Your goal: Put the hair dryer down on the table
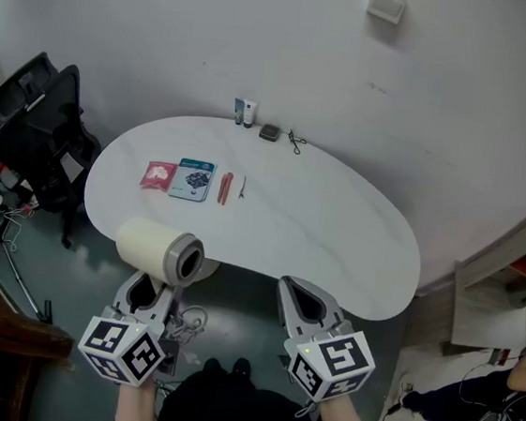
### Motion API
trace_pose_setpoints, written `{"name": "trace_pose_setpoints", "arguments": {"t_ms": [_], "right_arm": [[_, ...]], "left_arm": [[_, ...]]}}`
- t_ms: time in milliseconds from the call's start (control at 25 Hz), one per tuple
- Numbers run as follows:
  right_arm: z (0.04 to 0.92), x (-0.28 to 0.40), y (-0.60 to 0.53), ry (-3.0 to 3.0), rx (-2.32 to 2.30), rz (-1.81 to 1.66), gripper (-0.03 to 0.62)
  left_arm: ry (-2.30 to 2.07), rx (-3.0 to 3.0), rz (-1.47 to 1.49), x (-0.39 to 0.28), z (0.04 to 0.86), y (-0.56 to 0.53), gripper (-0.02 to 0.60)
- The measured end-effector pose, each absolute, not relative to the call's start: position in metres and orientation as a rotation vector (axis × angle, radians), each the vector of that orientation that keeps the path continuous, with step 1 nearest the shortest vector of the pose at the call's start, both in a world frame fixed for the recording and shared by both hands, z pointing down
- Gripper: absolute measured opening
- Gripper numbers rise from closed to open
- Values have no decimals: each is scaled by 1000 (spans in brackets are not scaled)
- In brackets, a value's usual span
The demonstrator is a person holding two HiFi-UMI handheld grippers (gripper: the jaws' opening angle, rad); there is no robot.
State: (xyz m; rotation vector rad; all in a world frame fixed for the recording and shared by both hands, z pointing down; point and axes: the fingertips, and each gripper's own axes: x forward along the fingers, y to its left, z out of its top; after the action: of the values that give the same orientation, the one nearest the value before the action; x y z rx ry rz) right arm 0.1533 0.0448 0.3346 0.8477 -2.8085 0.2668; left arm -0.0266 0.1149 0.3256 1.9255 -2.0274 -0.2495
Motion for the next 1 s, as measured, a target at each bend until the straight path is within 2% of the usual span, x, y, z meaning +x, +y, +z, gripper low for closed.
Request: {"name": "trace_pose_setpoints", "arguments": {"t_ms": [520, 1000], "right_arm": [[335, 183, 31, -2776, 911, 300, 2], [333, 165, 14, -2782, 879, 300, 2]], "left_arm": [[-2197, 1830, -264, -51, 306, 131, 164], [-2306, 1798, -266, -84, 284, 128, 164]]}}
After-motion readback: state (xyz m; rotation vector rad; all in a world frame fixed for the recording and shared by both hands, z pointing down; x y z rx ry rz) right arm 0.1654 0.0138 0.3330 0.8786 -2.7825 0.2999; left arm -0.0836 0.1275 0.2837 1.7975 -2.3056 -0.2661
